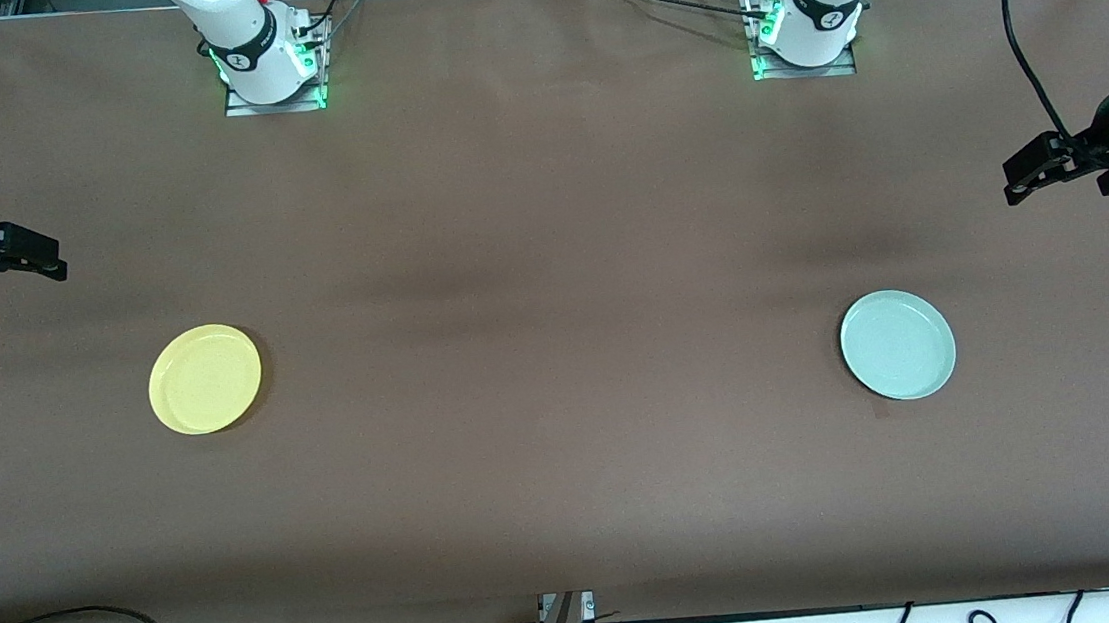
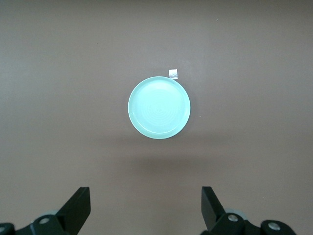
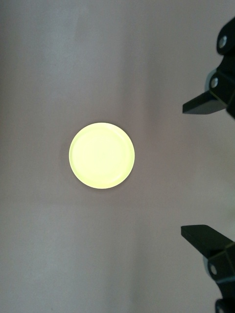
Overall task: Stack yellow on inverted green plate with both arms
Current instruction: 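Move the left gripper from rest toward the pale green plate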
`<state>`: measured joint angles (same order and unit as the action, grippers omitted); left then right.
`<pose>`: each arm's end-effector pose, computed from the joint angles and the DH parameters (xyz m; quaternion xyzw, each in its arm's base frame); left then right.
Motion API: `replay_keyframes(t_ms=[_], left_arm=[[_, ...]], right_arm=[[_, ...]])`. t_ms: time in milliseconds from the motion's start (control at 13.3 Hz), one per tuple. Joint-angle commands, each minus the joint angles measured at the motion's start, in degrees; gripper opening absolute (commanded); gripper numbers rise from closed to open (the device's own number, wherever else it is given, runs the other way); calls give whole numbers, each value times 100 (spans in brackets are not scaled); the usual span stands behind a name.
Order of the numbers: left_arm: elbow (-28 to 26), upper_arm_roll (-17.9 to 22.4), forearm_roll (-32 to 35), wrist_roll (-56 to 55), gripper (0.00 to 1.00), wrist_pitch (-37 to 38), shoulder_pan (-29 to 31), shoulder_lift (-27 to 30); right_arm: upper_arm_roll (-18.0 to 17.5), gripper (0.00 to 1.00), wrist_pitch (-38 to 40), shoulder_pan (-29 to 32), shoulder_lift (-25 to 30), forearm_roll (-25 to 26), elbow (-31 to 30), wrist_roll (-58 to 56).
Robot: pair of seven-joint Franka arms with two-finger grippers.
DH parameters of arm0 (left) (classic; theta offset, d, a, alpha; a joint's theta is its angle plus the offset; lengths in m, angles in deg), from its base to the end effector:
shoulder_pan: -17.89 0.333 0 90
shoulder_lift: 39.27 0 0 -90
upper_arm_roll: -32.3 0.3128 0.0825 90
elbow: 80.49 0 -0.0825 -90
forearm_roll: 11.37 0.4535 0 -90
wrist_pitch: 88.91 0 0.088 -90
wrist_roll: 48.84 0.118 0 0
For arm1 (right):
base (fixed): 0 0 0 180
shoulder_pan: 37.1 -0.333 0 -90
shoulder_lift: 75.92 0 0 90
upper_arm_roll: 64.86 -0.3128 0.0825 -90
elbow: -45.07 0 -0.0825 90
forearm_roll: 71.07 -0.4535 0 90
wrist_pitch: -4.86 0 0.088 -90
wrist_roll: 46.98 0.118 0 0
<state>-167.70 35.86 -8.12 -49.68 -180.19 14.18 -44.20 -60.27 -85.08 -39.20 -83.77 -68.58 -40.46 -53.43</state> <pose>0.6515 0.0034 0.5841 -0.9995 -0.0051 0.0071 0.0311 0.6620 -0.0309 0.5646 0.9986 0.0354 -0.0318 0.0248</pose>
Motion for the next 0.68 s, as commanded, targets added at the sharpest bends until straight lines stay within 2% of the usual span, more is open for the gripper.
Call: replay_keyframes(t_ms=[0,151,603], left_arm=[[-449,-161,25,-47,100,-212,3,270],[-70,-136,-87,-118,100,-206,142,124],[-42,-162,-246,-109,100,-241,284,53]], right_arm=[[-11,100,12,34,-51,-91,115,31],[-11,100,12,43,-59,-91,115,31],[-11,100,12,43,-59,-91,115,31]])
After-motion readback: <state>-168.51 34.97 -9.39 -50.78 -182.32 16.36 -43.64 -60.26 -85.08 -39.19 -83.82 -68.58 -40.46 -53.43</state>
